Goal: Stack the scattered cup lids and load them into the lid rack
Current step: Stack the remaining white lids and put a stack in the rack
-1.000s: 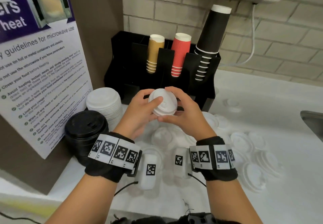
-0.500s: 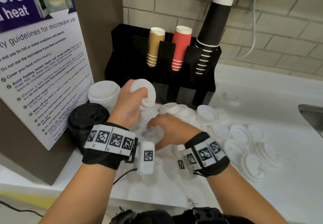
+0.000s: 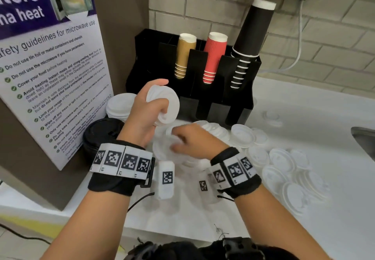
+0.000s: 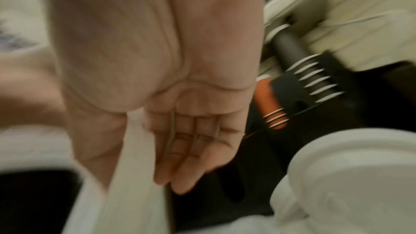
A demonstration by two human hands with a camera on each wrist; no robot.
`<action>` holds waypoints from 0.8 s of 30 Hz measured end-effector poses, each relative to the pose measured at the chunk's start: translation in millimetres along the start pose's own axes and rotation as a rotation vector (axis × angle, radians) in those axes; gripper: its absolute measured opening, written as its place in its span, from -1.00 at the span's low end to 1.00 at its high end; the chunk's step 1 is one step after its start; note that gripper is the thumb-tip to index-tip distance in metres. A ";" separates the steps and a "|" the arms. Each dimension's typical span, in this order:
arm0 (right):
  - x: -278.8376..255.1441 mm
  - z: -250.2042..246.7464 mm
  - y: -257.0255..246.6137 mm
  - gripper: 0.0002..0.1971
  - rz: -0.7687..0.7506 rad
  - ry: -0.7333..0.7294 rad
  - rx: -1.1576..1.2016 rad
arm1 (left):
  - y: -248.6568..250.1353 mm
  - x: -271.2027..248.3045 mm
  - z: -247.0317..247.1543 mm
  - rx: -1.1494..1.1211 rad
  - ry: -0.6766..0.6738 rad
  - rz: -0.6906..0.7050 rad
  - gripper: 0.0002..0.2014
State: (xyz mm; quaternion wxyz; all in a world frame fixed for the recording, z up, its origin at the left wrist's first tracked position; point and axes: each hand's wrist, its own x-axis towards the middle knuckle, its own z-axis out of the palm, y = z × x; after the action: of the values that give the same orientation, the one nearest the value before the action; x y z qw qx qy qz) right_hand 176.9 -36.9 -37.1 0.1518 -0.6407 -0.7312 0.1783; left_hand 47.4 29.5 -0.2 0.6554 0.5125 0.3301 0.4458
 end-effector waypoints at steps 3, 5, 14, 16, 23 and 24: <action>-8.2 -9.3 11.6 -0.90 0.189 0.336 0.302 | -9.6 -1.7 3.5 0.015 -0.024 0.023 -0.45; -12.4 -6.6 15.3 -0.88 0.264 0.476 0.414 | -18.2 -2.8 6.4 0.086 0.012 0.067 -0.50; -20.8 -2.7 -5.0 -0.38 -0.015 0.404 0.732 | -34.7 -6.0 23.4 0.058 -0.042 0.124 -0.67; -22.8 -5.6 -4.3 -0.28 -0.006 0.342 0.726 | -31.1 -6.4 24.1 -0.032 -0.059 0.057 -0.78; -28.6 -17.3 -1.4 -0.35 -0.040 0.408 0.651 | -26.9 -4.5 26.8 -0.247 -0.179 -0.121 -0.57; -29.4 -18.7 0.4 -0.35 -0.035 0.401 0.649 | -27.2 -4.1 26.4 -0.248 -0.193 -0.134 -0.57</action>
State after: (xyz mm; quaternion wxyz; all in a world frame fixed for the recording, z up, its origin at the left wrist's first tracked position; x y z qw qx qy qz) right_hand 189.6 -64.8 -20.4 0.4898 -0.5690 -0.6032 0.2691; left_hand 76.0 13.7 -19.8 0.7707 0.4449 0.2414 0.3870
